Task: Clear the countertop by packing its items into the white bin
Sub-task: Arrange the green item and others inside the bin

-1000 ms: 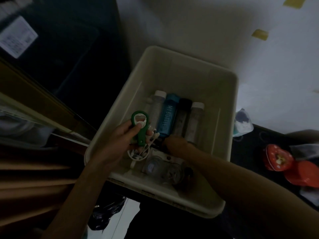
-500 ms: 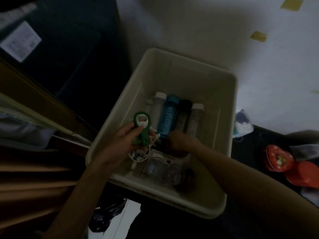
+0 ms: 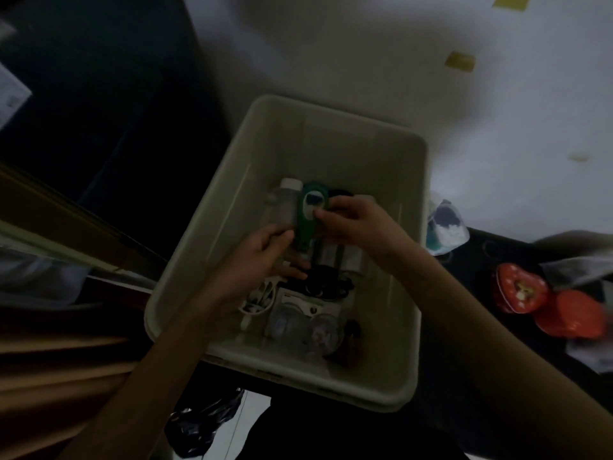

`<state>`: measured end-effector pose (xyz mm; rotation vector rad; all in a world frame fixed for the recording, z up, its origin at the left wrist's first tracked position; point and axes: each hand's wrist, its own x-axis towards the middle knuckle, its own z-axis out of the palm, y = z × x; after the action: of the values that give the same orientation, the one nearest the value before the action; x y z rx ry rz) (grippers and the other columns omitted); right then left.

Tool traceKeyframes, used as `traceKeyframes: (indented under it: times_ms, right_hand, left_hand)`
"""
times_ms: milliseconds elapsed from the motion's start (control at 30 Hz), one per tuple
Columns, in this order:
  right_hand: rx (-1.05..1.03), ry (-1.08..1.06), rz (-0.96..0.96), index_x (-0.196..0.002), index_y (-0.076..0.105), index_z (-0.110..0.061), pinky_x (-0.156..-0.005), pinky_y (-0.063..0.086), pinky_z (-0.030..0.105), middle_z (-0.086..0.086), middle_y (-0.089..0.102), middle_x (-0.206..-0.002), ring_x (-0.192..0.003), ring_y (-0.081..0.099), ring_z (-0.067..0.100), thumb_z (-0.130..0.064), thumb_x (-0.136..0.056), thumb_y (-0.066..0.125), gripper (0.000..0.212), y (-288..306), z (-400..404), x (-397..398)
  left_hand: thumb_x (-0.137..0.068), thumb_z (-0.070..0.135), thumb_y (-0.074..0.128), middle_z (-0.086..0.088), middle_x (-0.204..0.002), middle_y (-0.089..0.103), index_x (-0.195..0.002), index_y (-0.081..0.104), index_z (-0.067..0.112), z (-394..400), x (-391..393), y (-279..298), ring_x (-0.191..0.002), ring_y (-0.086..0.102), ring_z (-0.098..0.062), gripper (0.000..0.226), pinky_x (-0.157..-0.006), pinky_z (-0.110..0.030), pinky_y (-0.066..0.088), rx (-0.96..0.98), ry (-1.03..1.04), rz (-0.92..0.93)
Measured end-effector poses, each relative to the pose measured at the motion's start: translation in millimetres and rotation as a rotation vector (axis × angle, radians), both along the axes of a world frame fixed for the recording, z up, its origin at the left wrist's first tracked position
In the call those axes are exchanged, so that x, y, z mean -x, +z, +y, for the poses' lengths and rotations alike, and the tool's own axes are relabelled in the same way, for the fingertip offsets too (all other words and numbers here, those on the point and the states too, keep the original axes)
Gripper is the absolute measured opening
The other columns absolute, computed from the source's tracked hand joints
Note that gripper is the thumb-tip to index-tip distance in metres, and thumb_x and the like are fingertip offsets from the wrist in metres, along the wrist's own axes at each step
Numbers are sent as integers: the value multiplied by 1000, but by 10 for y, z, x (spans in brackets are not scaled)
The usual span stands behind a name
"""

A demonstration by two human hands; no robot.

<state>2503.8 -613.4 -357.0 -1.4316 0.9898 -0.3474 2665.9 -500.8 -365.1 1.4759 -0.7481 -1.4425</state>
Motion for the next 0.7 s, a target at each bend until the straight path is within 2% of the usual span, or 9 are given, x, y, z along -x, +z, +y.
traceKeyframes:
  times_ms: [33, 100, 167, 233, 333, 433, 567, 633, 700]
  right_hand:
    - [-13, -39, 42, -110, 64, 1, -77, 60, 32, 15, 72, -99, -88, 72, 22, -23, -96, 61, 28, -60, -36, 15]
    - [151, 66, 366, -111, 64, -1, -74, 59, 32, 13, 70, -97, -82, 69, 20, -26, -97, 58, 29, -215, -130, 30]
    - [331, 367, 743, -113, 63, -4, -71, 50, 31, 12, 67, -103, -82, 60, 19, -32, -97, 56, 33, -417, -168, -8]
    - [353, 663, 924, -120, 60, -6, -73, 44, 29, 11, 63, -114, -88, 55, 20, -35, -97, 54, 38, -600, -93, -131]
    - [327, 843, 1003, -124, 58, -3, -75, 48, 31, 12, 62, -120, -101, 61, 26, -31, -96, 57, 39, -900, 40, -348]
    - [344, 826, 974, -120, 60, 1, -73, 47, 31, 15, 63, -119, -103, 62, 28, -23, -98, 54, 33, -1150, 129, -482]
    - [359, 768, 941, -123, 59, 1, -86, 50, 35, 16, 62, -124, -109, 61, 31, -23, -100, 48, 34, -1376, 222, -503]
    - [371, 830, 959, -121, 61, 0, -83, 50, 32, 16, 63, -122, -108, 62, 29, -24, -100, 50, 34, -1502, 228, -473]
    - [401, 859, 977, -120, 63, -1, -85, 50, 31, 16, 64, -122, -108, 62, 28, -21, -99, 51, 31, -1604, 225, -434]
  left_hand:
    - [-104, 17, 39, -23, -100, 66, -117, 54, 0, -7, -11, -28, -76, 70, -25, 26, -65, -33, 60, -8, 21, -51]
    - [-104, 18, 37, -23, -89, 65, -101, 51, 2, -7, -45, -70, -64, 69, -20, 21, -52, -27, 55, -24, 66, -130]
    - [-104, 18, 38, -22, -86, 65, -92, 45, 6, -3, -63, -79, -60, 67, -20, 19, -46, -23, 49, -48, 92, -134]
    - [-104, 18, 40, -22, -90, 65, -91, 42, 8, 5, -69, -76, -63, 67, -22, 16, -46, -22, 47, -77, 71, -115]
    - [-103, 15, 43, -19, -90, 66, -93, 44, 6, 18, -96, -95, -65, 68, -21, 13, -49, -22, 48, -110, 19, -126]
    - [-100, 11, 47, -17, -84, 66, -94, 51, 1, 55, -141, -108, -71, 65, -26, 13, -50, -23, 47, -138, 41, -138]
    - [-97, 10, 52, -14, -77, 65, -93, 53, 4, 115, -208, -87, -62, 57, -22, 8, -51, -28, 42, -140, 127, -211]
    - [-97, 8, 49, -14, -78, 64, -100, 53, 2, 135, -225, -72, -67, 56, -26, 8, -54, -29, 43, -134, 144, -210]
    - [-97, 6, 48, -14, -81, 64, -108, 53, 1, 158, -236, -82, -69, 59, -23, 13, -58, -30, 46, -123, 138, -216]
